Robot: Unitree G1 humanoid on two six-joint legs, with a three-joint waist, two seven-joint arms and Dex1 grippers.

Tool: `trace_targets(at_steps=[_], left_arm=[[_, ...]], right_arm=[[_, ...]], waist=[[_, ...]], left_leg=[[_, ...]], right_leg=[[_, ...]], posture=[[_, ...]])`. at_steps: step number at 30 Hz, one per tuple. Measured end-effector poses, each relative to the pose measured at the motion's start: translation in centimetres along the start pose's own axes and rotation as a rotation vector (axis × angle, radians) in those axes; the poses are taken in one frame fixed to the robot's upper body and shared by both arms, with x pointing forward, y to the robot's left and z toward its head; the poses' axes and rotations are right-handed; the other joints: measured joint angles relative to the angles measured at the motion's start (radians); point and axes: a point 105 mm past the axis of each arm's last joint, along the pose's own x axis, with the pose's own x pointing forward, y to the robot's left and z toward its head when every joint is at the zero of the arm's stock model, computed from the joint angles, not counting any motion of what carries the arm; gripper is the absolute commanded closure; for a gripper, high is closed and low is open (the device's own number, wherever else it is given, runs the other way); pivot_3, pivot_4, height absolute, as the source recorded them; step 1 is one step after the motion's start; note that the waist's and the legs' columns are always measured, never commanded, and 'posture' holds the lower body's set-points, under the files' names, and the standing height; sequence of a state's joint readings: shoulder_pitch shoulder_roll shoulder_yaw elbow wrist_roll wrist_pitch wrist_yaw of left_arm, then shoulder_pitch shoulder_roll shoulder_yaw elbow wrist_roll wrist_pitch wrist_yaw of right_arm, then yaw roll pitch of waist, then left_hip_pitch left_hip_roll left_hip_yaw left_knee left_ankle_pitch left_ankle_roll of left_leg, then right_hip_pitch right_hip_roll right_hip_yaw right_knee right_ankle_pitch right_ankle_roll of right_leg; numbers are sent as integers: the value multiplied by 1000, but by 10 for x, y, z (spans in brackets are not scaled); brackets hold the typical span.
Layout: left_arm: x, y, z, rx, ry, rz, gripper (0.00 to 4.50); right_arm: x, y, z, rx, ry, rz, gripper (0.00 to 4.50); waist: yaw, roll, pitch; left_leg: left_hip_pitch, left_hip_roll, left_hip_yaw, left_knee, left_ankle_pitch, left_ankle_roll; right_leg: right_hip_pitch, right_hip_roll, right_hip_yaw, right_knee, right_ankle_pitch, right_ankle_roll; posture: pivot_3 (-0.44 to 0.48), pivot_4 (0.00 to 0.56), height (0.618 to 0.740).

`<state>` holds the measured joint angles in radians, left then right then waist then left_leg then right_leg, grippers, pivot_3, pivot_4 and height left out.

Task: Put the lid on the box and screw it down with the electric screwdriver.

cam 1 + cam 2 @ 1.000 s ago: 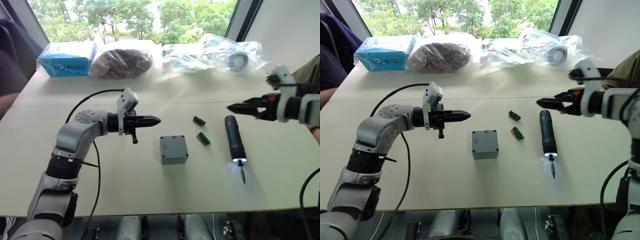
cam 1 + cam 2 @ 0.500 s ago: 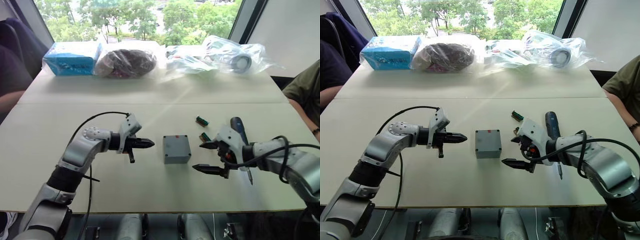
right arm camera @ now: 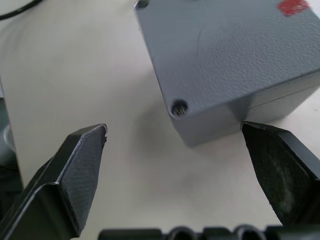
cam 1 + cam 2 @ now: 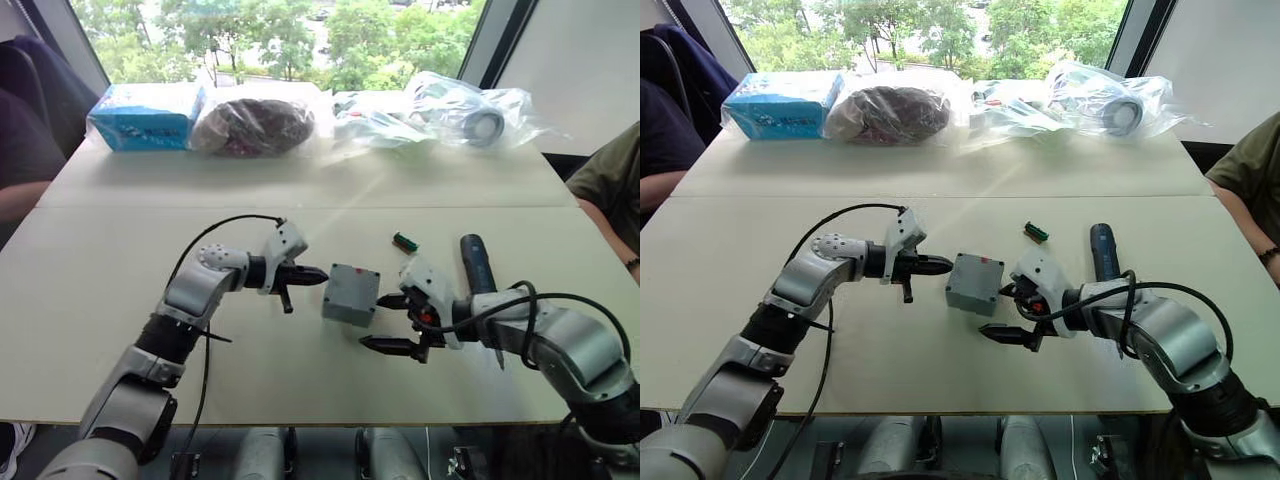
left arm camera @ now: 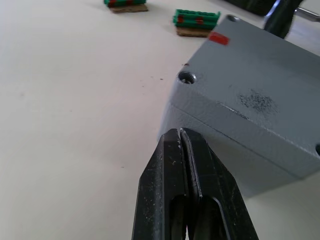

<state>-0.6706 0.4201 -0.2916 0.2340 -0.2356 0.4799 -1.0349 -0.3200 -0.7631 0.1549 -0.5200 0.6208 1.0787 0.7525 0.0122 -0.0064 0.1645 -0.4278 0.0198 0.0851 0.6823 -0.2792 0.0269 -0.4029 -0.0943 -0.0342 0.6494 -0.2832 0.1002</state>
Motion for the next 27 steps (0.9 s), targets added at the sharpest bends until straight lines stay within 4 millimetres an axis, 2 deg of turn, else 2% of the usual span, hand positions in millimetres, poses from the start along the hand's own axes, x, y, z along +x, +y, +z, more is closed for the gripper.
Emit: trace_targets(at_steps=[6, 10, 14, 17, 22, 27], left_arm=[[-6, 8, -3, 12, 6, 31, 4500], [-29, 12, -10, 16, 53, 62, 4500], [-44, -13, -25, -15, 115, -27, 4500], [-41, -32, -30, -47, 135, -100, 4500], [-31, -44, -21, -48, 105, -139, 4500], [-21, -37, -19, -34, 84, -85, 4500]], right_arm=[[-12, -1, 5, -45, 13, -18, 50], [-23, -19, 5, -122, 49, -101, 50], [-18, -37, 4, -159, 35, -136, 50], [-7, -40, 5, -194, 1, -117, 50], [4, -35, 15, -240, -52, -60, 50], [3, -25, 13, -240, -35, -5, 50]], waist=[[0, 0, 0], [-5, 0, 0], [-8, 0, 0], [0, 0, 0], [0, 0, 0], [0, 0, 0]], left_leg=[[0, 0, 0, 0, 0, 0], [0, 0, 0, 0, 0, 0], [0, 1, 0, 0, 0, 0], [0, 0, 0, 0, 0, 0], [0, 0, 0, 1, 0, 0], [0, 0, 0, 1, 0, 0]], right_leg=[[0, 0, 0, 0, 0, 0], [0, 0, 0, 0, 0, 0], [0, 0, 0, 0, 0, 0], [0, 0, 0, 0, 0, 0], [1, 0, 0, 0, 0, 0], [1, 0, 0, 0, 0, 0]], posture=[[0, 150, 740], [0, 150, 740], [0, 150, 740], [0, 150, 740], [0, 150, 740], [0, 150, 740]])
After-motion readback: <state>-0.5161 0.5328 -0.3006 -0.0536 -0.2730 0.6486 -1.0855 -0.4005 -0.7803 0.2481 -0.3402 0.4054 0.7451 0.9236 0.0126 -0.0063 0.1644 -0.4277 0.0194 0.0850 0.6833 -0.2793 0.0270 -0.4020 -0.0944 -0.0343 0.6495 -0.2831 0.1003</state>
